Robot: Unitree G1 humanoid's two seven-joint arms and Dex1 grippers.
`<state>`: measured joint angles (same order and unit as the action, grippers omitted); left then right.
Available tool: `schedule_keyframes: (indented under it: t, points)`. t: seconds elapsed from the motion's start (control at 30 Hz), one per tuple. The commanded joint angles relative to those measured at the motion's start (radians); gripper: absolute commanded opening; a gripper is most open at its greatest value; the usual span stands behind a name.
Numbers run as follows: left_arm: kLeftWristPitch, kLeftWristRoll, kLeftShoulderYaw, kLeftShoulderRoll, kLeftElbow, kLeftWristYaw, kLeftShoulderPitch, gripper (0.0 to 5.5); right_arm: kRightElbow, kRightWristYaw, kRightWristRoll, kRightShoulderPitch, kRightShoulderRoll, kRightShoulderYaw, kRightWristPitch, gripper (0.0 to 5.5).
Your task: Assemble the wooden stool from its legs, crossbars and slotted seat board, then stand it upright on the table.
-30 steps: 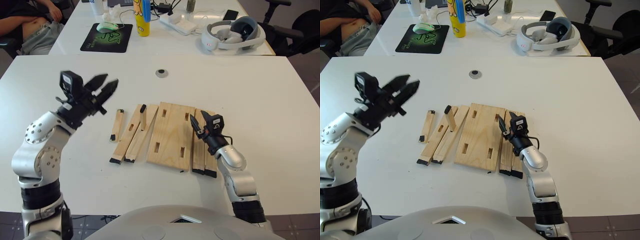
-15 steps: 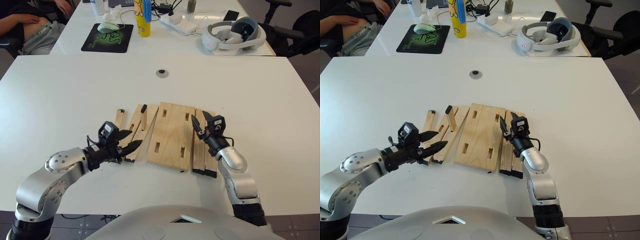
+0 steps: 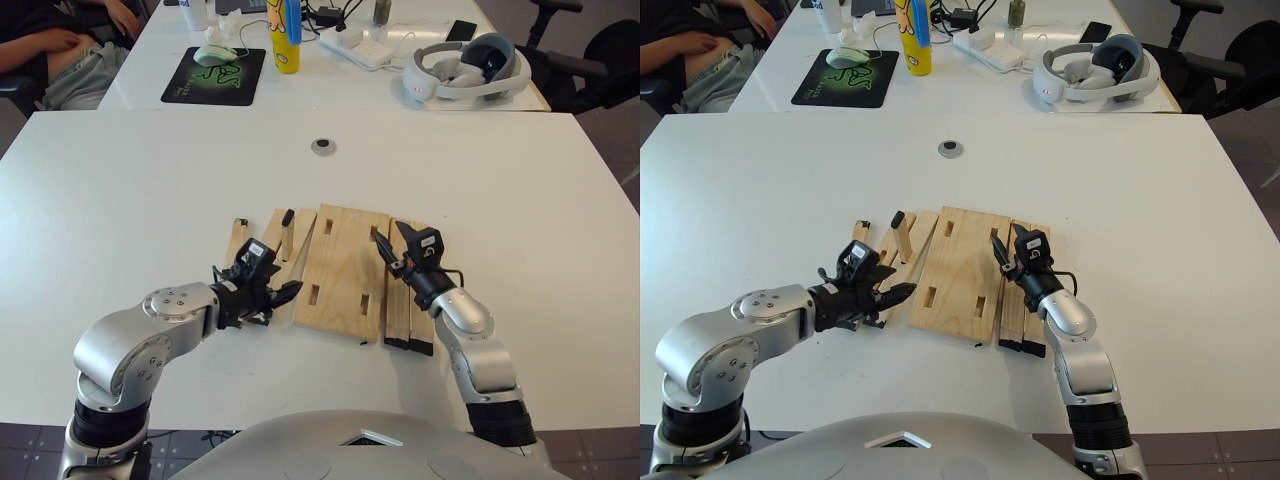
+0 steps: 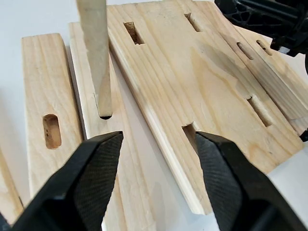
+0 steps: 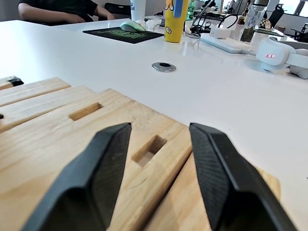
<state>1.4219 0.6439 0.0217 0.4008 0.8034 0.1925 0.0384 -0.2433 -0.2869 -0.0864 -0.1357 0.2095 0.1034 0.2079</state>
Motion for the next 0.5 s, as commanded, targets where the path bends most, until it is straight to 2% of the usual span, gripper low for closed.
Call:
schedule_keyframes:
  t: [0.03, 0.5]
  points:
    - [0.061, -0.018, -0.022, -0.033, 0.024, -0.036, 0.030, 2.78, -0.015, 0.001, -0.002, 0.002, -0.003, 0.000, 0.017, 2.23]
    - [0.094, -0.113, 0.045, -0.010, 0.014, -0.067, 0.060, 2.78, -0.018, 0.001, -0.005, 0.002, -0.009, 0.003, 0.026, 2.23]
